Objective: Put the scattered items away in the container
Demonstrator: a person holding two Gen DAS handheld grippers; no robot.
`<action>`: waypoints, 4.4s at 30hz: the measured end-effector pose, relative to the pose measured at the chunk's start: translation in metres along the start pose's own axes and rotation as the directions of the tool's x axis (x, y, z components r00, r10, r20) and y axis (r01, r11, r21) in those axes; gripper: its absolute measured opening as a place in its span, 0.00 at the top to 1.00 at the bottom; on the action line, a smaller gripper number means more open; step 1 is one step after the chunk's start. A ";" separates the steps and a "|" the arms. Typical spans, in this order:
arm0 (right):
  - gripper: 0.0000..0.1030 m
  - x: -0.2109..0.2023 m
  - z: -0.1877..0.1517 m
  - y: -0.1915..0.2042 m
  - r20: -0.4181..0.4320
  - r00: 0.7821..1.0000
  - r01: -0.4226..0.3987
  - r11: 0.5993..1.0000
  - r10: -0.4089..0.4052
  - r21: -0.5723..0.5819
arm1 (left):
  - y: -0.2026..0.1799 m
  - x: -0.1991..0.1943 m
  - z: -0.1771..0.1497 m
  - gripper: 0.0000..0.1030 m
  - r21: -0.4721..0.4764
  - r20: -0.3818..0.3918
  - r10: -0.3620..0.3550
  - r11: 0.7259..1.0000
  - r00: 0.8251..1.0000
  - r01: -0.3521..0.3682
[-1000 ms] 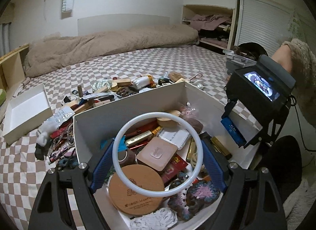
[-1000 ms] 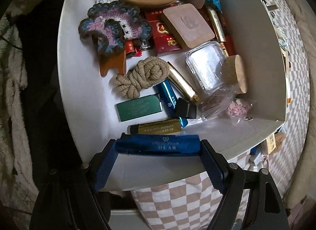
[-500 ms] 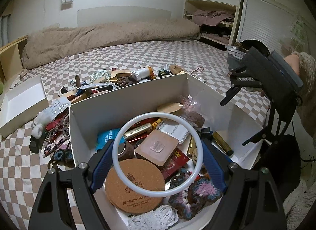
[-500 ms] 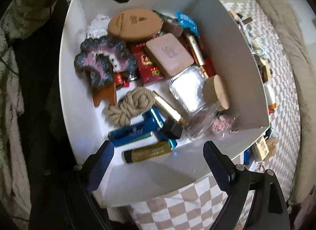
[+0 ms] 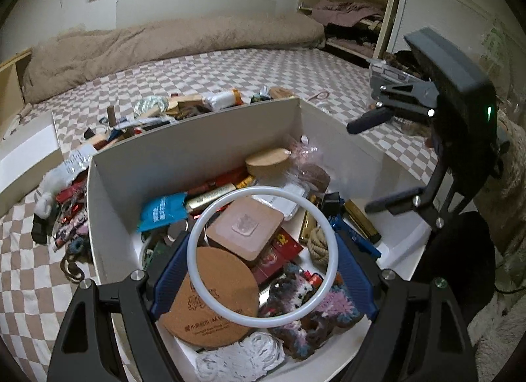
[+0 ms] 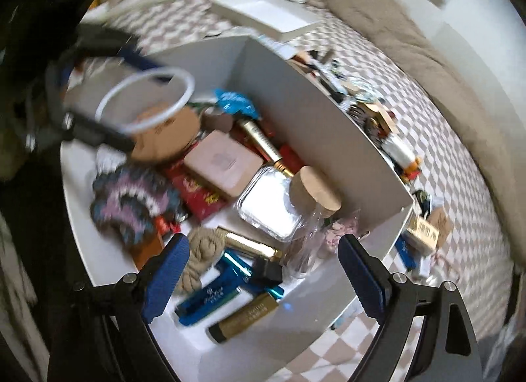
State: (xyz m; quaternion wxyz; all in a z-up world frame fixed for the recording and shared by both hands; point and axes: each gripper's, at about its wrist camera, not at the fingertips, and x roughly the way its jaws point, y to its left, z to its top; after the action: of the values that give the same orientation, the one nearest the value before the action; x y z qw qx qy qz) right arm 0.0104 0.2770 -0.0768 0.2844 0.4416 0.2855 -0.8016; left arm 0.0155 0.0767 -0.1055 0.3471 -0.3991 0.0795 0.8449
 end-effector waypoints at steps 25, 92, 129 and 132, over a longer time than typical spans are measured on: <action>0.11 -0.005 -0.020 -0.004 0.156 0.988 -0.044 0.939 -0.010 0.341 | 0.027 0.000 -0.003 0.04 -0.097 -0.036 0.108 0.989 0.993 -0.111; 0.00 -0.105 -0.034 0.022 0.368 0.855 0.089 0.803 -0.365 0.589 | -0.013 -0.105 0.001 0.00 -0.167 0.267 0.231 0.967 0.936 -0.191; 0.00 -0.114 -0.050 0.037 0.360 0.841 0.126 0.792 -0.405 0.598 | -0.034 -0.110 -0.008 0.00 -0.148 0.293 0.281 0.958 0.914 -0.248; 0.00 -0.114 -0.049 0.037 0.360 0.841 0.125 0.791 -0.405 0.599 | -0.035 -0.109 -0.008 0.00 -0.137 0.294 0.281 0.958 0.913 -0.251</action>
State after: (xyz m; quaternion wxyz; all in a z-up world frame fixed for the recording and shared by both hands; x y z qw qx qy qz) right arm 0.1148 0.3100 -0.0075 0.0855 0.2505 0.0245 -0.9640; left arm 0.0908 0.0427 -0.0266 0.2173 -0.2630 0.0368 0.9393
